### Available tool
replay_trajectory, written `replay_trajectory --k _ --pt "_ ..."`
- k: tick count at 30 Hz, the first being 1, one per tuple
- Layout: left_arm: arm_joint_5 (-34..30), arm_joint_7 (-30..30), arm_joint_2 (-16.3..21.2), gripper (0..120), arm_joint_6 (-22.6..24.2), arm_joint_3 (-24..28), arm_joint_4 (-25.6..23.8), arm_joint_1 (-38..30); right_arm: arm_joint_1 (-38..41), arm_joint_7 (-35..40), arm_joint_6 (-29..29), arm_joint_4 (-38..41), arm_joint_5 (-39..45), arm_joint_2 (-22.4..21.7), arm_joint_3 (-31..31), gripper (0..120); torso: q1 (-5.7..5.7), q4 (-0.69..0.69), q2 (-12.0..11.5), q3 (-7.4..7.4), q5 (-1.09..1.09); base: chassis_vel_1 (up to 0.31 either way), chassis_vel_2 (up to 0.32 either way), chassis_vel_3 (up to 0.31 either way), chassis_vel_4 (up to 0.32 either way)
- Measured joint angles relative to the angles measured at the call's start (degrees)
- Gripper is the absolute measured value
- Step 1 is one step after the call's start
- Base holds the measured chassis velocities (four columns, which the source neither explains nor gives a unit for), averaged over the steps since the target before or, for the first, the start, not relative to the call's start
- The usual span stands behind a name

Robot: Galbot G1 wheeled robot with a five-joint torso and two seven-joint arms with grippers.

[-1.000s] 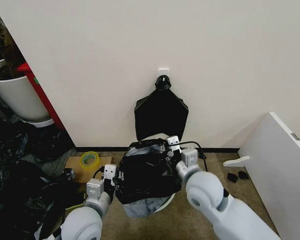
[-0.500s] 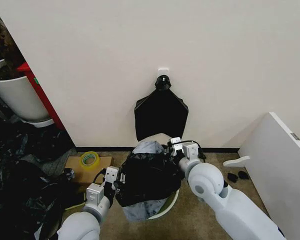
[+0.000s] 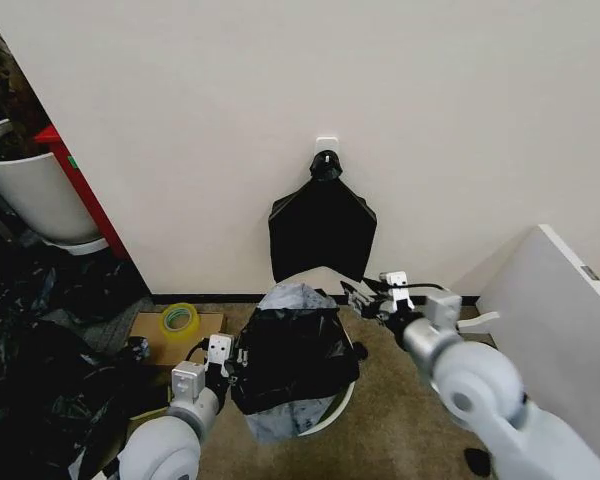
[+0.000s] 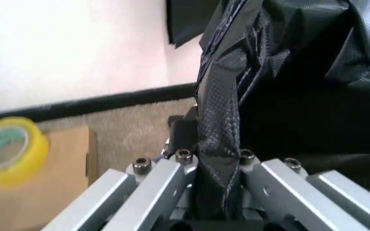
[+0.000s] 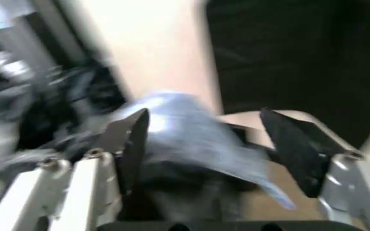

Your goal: Place the garbage bag over the trash bin.

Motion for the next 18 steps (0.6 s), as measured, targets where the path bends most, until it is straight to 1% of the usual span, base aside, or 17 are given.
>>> replay_trajectory --k 1,3,4,7,9,10,11,12,13,16,17,18 --pt "0.0 0.0 0.0 1 0.0 0.0 0.0 0.0 0.0 0.0 0.0 0.0 0.0 0.0 0.0 67 0.00 0.00 0.0 0.00 0.00 0.000 0.000 0.000 0.000" --pt "2.3 2.4 0.7 1 -0.9 0.1 0.1 0.1 1.6 -3.3 -0.1 -0.3 -0.2 -1.3 -1.0 79 0.00 0.01 0.0 0.00 0.00 0.000 0.000 0.000 0.000" --pt "2.3 2.4 0.7 1 -0.9 0.1 0.1 0.1 1.6 -3.3 -0.1 -0.3 -0.2 -1.3 -1.0 79 0.00 0.01 0.0 0.00 0.00 0.000 0.000 0.000 0.000" --pt "4.2 3.8 1.2 1 -1.5 0.1 -0.5 0.8 4.3 -3.7 -0.7 -2.5 0.1 -1.6 -2.6 91 0.00 0.02 0.0 0.01 0.00 0.000 0.000 0.000 0.000" --pt "4.7 4.0 1.2 1 -1.7 0.1 -0.8 1.2 4.8 -3.7 -1.0 -3.2 0.2 -1.6 -3.1 90 0.00 0.02 0.0 0.01 0.00 0.000 0.000 0.000 0.000" --pt "5.0 4.1 1.1 1 -1.8 0.1 -0.9 1.6 5.0 -3.5 -1.3 -3.7 0.7 -1.7 -3.4 84 0.00 0.02 0.0 0.01 0.00 0.000 0.000 0.000 0.000" --pt "5.2 4.1 1.0 1 -1.9 0.1 -1.0 1.9 5.1 -3.2 -1.7 -4.1 1.3 -1.7 -3.6 81 0.00 0.02 0.0 0.01 0.01 0.000 0.000 0.000 0.000" --pt "5.5 4.1 0.8 1 -2.1 0.1 -1.0 2.3 5.3 -2.9 -2.3 -4.8 2.7 -1.8 -3.8 74 0.00 0.02 0.0 0.01 0.00 0.000 0.000 0.000 0.000" --pt "5.5 4.1 0.8 1 -2.1 0.1 -1.0 2.3 5.3 -2.9 -2.3 -4.8 2.7 -1.8 -3.8 74 0.00 0.02 0.0 0.01 0.00 0.000 0.000 0.000 0.000" --pt "5.8 4.1 0.4 1 -2.2 0.3 -1.1 2.4 5.6 -2.5 -2.6 -5.6 4.6 -2.1 -3.9 59 0.00 0.01 0.0 0.01 0.00 0.000 0.000 0.000 0.000" --pt "5.8 4.1 0.4 1 -2.2 0.3 -1.1 2.4 5.6 -2.5 -2.6 -5.6 4.6 -2.1 -3.9 59 0.00 0.01 0.0 0.01 0.00 0.000 0.000 0.000 0.000" --pt "5.9 4.1 0.3 1 -2.2 0.4 -1.1 2.4 5.8 -2.4 -2.7 -5.8 4.8 -2.1 -3.9 55 0.00 0.01 0.0 0.01 0.00 0.000 0.000 0.000 0.000"
